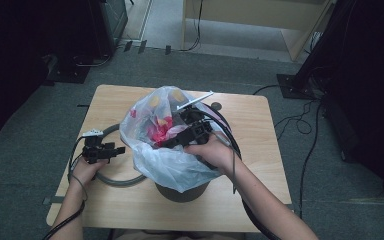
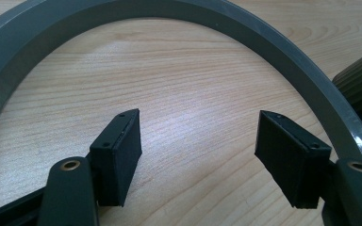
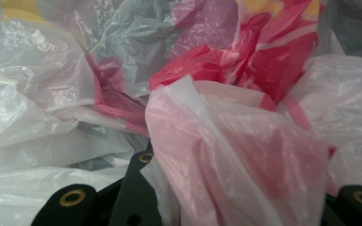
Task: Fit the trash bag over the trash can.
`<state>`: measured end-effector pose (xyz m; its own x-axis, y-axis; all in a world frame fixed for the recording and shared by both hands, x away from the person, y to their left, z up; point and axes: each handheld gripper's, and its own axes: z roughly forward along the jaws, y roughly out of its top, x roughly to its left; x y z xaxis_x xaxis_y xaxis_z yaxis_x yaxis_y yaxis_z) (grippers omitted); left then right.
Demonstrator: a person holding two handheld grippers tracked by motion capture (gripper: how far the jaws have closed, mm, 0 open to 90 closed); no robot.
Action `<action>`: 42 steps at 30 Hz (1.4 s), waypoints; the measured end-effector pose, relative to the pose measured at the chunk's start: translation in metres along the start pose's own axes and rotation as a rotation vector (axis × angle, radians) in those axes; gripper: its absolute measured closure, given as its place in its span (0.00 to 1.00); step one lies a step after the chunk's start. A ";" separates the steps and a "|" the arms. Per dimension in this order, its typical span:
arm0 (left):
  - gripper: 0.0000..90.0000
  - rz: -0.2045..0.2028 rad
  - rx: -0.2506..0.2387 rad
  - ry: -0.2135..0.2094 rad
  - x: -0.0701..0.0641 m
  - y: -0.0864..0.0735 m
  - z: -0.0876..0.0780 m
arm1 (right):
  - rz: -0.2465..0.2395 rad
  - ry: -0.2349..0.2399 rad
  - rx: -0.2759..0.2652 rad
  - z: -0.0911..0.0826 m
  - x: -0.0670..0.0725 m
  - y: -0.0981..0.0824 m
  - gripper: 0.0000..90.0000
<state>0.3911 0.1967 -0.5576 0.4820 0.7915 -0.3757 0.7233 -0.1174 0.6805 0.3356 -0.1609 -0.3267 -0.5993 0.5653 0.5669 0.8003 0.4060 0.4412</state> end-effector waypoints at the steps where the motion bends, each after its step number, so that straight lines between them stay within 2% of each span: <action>1: 0.36 0.001 0.000 0.000 0.000 0.000 0.000 | -0.004 -0.004 0.003 0.000 0.000 0.000 0.83; 2: 0.36 0.001 0.000 0.000 0.000 0.000 0.000 | 0.001 -0.001 0.008 0.001 0.000 0.000 0.83; 7: 0.36 0.001 -0.001 -0.002 0.000 0.000 0.000 | 0.022 -0.060 0.031 -0.003 -0.006 -0.001 0.83; 11: 0.36 0.001 -0.001 -0.004 -0.001 0.000 0.001 | 0.012 -0.105 0.054 -0.009 -0.006 -0.002 0.83; 17: 0.36 0.002 0.001 -0.005 -0.001 0.000 0.001 | 0.011 -0.106 0.087 -0.012 -0.004 -0.005 0.83; 21: 0.36 0.004 -0.001 -0.003 -0.001 0.000 0.001 | 0.005 -0.110 0.098 -0.005 -0.003 -0.005 0.82; 24: 0.36 0.001 -0.001 -0.005 -0.001 0.000 0.001 | 0.031 -0.099 0.099 0.000 -0.004 -0.001 0.80; 26: 0.36 0.002 0.000 -0.005 -0.001 0.000 0.001 | 0.007 -0.113 0.099 0.005 -0.005 0.001 0.78; 30: 0.36 0.002 0.001 -0.006 -0.001 0.000 0.001 | 0.011 -0.133 0.136 0.018 -0.009 0.003 0.77; 34: 0.36 0.003 -0.001 -0.005 -0.001 0.000 0.001 | 0.007 -0.144 0.144 0.025 -0.012 0.006 0.76; 42: 0.36 0.001 -0.002 -0.008 -0.001 0.001 0.002 | 0.033 -0.111 0.173 0.042 -0.024 0.008 0.71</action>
<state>0.3918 0.1948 -0.5580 0.4868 0.7864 -0.3802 0.7220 -0.1173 0.6819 0.3576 -0.1414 -0.3662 -0.5745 0.6524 0.4943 0.8167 0.4976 0.2923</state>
